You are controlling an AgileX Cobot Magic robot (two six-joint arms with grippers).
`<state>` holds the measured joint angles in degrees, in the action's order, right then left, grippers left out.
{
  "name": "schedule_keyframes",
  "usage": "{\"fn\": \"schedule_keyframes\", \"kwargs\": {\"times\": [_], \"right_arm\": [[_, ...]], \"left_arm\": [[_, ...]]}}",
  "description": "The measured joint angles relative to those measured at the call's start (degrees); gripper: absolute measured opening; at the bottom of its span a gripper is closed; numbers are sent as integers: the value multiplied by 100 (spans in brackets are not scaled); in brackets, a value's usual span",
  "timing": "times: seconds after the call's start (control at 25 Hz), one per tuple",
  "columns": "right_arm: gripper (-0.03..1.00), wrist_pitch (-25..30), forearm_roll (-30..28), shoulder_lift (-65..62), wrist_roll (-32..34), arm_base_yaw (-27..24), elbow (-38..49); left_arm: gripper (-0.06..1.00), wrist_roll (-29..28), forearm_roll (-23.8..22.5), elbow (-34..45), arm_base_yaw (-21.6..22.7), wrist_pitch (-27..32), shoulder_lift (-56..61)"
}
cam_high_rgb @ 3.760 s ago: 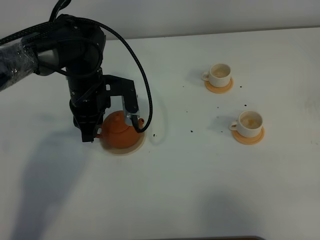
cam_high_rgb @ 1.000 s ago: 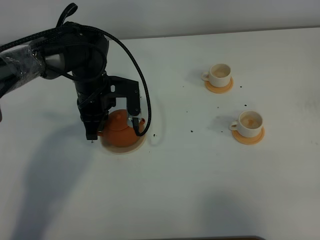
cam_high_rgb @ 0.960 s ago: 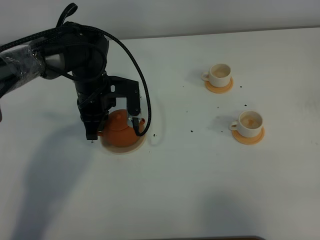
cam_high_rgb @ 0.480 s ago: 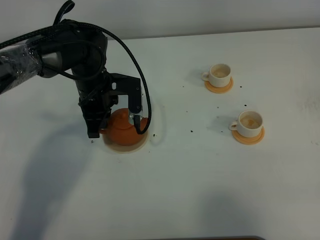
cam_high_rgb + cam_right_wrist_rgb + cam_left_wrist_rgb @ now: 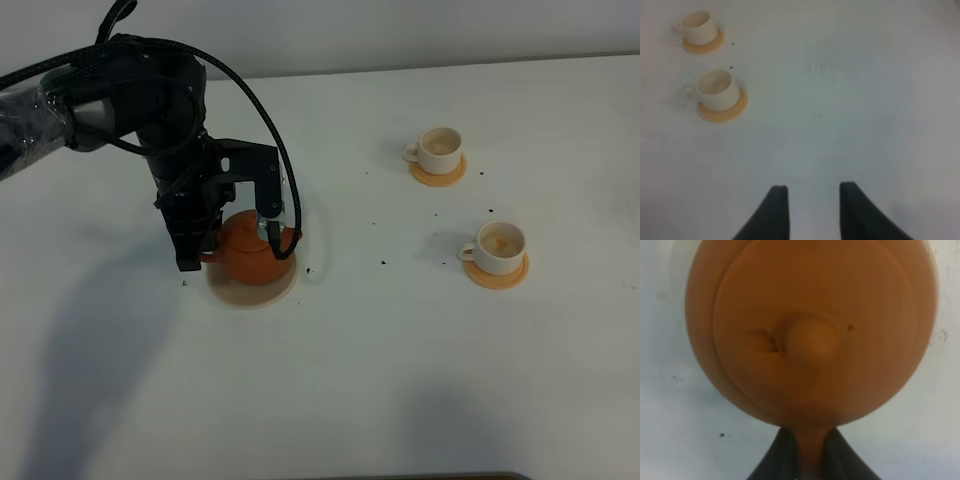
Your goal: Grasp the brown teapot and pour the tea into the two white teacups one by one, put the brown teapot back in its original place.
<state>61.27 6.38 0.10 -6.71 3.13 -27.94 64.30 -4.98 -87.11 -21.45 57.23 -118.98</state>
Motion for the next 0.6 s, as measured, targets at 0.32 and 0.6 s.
{"fn": "schedule_keyframes", "kwargs": {"times": [0.32,0.6], "right_arm": [[24,0,0,0,0,0,0],[24,0,0,0,0,0,0]], "left_arm": [[11,0,11,0,2,-17,276],[11,286,329,0,2,-579,277]]}}
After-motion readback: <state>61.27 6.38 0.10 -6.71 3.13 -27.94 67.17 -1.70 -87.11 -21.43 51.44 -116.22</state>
